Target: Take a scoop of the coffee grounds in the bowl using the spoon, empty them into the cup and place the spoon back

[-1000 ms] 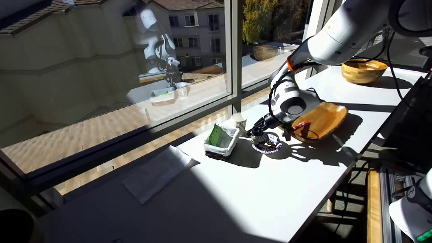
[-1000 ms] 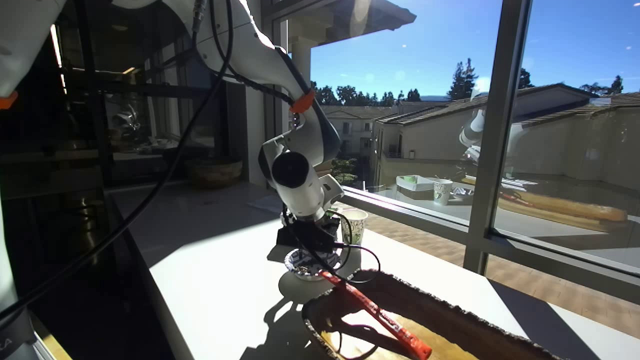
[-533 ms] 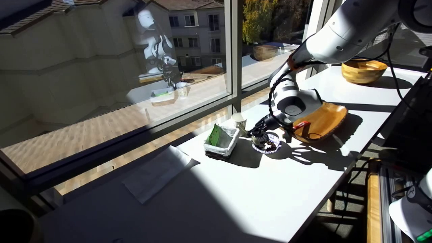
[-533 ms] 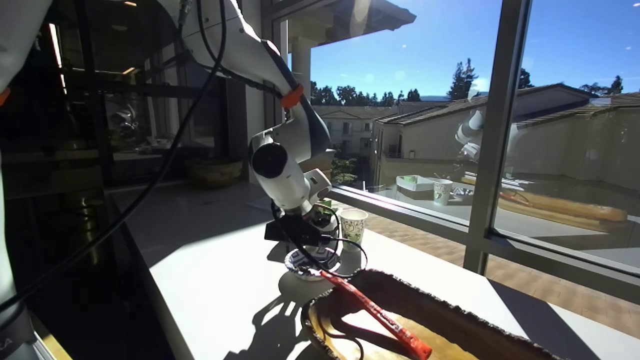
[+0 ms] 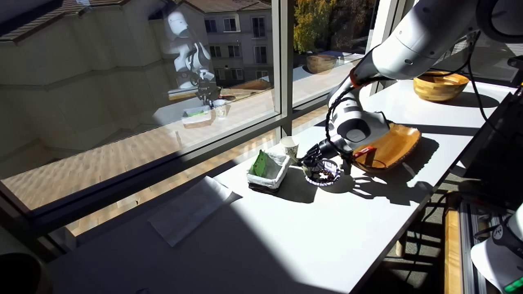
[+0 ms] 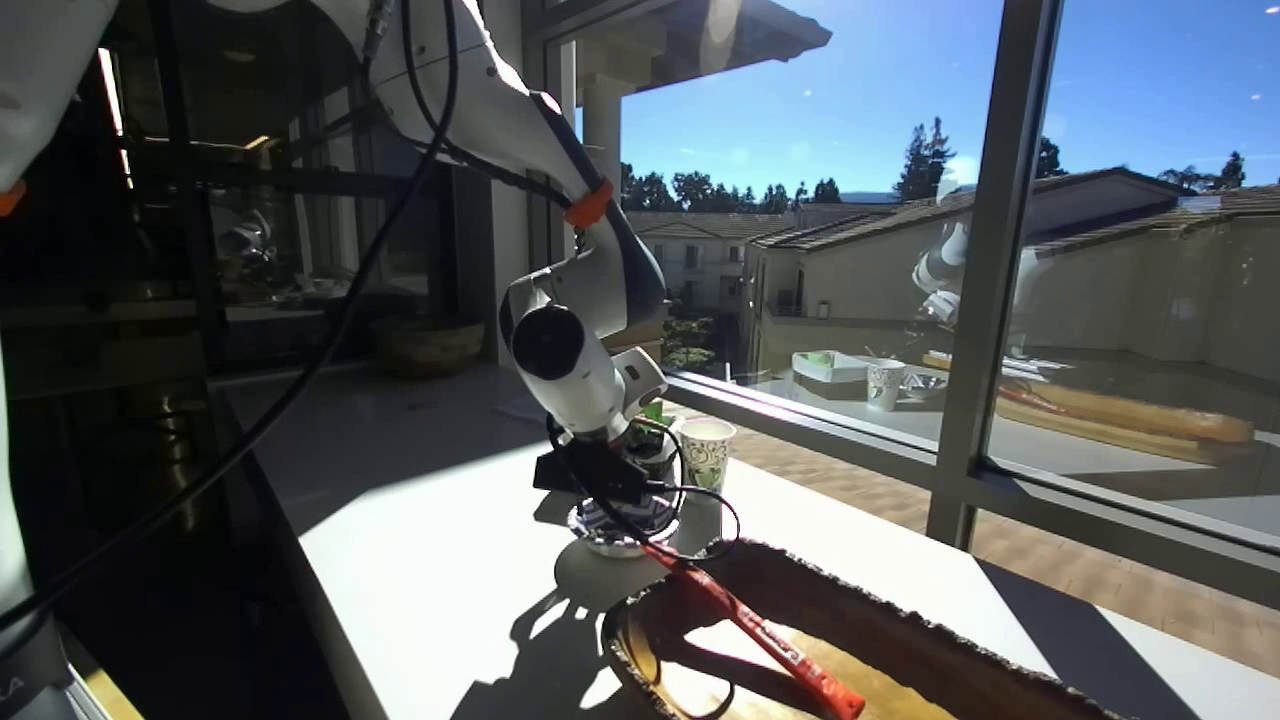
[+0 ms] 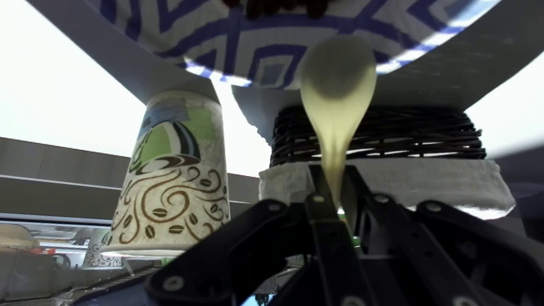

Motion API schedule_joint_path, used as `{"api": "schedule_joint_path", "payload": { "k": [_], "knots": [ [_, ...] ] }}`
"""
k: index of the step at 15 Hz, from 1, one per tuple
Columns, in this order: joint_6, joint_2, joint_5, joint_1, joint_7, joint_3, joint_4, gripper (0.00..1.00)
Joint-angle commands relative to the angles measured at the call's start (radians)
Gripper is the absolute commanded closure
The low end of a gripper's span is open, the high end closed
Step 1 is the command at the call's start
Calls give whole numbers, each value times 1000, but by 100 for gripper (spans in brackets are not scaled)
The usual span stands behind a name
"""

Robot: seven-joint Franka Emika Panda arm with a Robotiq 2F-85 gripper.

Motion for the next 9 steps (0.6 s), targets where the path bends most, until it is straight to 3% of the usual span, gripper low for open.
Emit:
{"api": "schedule_joint_path", "payload": {
  "k": [1,9],
  "knots": [
    [-80,24,-33,-12,18,-21,-10,97],
    [-170,28,-50,-36,13,-28,-44,97]
  ]
}}
